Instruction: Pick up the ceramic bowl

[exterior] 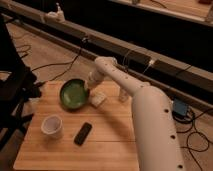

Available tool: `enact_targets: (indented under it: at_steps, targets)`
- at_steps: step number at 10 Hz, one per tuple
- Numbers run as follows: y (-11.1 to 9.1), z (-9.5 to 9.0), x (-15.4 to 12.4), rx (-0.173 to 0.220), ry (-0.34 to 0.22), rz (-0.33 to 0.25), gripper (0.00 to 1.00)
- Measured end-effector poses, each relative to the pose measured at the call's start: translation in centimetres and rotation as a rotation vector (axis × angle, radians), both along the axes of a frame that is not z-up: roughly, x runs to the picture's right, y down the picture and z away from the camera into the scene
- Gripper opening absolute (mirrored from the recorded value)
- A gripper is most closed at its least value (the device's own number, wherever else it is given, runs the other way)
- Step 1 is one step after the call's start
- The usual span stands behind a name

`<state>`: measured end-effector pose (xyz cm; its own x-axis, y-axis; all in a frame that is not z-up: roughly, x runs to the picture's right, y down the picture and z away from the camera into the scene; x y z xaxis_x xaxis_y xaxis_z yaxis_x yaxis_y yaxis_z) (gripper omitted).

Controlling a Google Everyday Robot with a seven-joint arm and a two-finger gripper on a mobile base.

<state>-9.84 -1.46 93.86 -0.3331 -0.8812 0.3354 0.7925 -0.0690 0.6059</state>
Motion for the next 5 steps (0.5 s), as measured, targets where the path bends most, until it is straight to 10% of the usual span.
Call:
enact_targets:
  at_steps: [5]
  targets:
    - [-3.3, -3.5, -0.1, 0.031, -0.075, 0.079, 0.00]
